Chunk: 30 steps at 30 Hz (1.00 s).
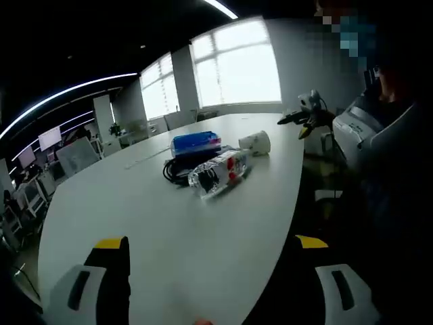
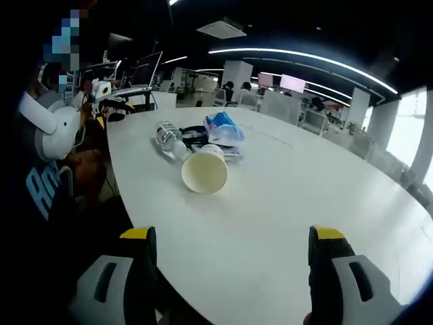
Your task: Arrange the tabletop items into an orderly group along one side of the table until the central work area is clear of visible clutter.
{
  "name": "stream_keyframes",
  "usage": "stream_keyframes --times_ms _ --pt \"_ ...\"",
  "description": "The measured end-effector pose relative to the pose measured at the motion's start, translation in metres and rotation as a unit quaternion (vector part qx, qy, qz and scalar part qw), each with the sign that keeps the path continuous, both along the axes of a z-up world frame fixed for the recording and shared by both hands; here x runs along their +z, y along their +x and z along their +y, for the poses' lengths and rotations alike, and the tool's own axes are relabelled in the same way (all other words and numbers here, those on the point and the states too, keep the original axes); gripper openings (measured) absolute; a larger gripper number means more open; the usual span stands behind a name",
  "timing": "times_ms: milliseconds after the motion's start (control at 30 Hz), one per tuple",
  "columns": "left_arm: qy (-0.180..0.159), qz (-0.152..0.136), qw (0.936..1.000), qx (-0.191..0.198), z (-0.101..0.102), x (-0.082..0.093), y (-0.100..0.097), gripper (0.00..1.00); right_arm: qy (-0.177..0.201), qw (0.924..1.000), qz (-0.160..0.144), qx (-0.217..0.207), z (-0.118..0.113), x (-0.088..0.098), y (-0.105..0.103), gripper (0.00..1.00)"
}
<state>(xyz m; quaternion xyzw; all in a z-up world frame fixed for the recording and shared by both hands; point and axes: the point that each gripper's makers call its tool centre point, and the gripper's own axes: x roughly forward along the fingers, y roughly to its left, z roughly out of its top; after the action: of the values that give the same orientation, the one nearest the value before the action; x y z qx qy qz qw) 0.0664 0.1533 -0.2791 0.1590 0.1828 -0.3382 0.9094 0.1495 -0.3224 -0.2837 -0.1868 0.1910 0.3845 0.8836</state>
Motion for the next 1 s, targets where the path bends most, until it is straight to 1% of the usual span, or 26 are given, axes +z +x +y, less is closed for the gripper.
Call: stream_keyframes --times_ms 233,300,367,533,733,800,900,1000 --pt "0.0 -0.002 1.0 0.001 0.0002 0.001 0.0001 0.99 0.003 1.0 0.007 -0.001 0.0024 -0.0025 0.0001 0.93" --pt "-0.002 -0.003 1.0 0.002 0.0004 0.0014 0.0005 1.0 0.003 1.0 0.006 -0.002 0.0029 -0.0026 0.0003 0.96" --pt "-0.003 -0.003 1.0 0.003 0.0006 0.0014 0.0007 1.0 0.011 0.9999 0.004 -0.013 0.0027 -0.0005 0.0027 1.0" --pt "-0.004 -0.002 1.0 0.002 -0.0017 0.0003 0.0006 1.0 0.0 0.9999 0.006 -0.012 0.0034 -0.0036 0.0014 1.0" --pt "-0.004 -0.002 1.0 0.001 -0.0025 0.0007 0.0005 1.0 0.005 0.9999 0.007 -0.012 0.0011 -0.0035 0.0007 1.0" --pt "-0.003 -0.003 1.0 0.0 -0.0025 0.0014 0.0005 1.0 0.014 0.9998 0.007 -0.007 0.0042 -0.0016 -0.0011 1.0" --pt "-0.005 -0.004 1.0 0.001 -0.0024 0.0022 0.0007 1.0 0.01 0.9999 0.005 -0.01 0.0038 -0.0018 -0.0007 1.0" --pt "-0.007 -0.002 1.0 0.003 -0.0023 0.0021 0.0015 1.0 0.015 0.9998 0.003 -0.014 0.0026 -0.0005 0.0005 1.0"
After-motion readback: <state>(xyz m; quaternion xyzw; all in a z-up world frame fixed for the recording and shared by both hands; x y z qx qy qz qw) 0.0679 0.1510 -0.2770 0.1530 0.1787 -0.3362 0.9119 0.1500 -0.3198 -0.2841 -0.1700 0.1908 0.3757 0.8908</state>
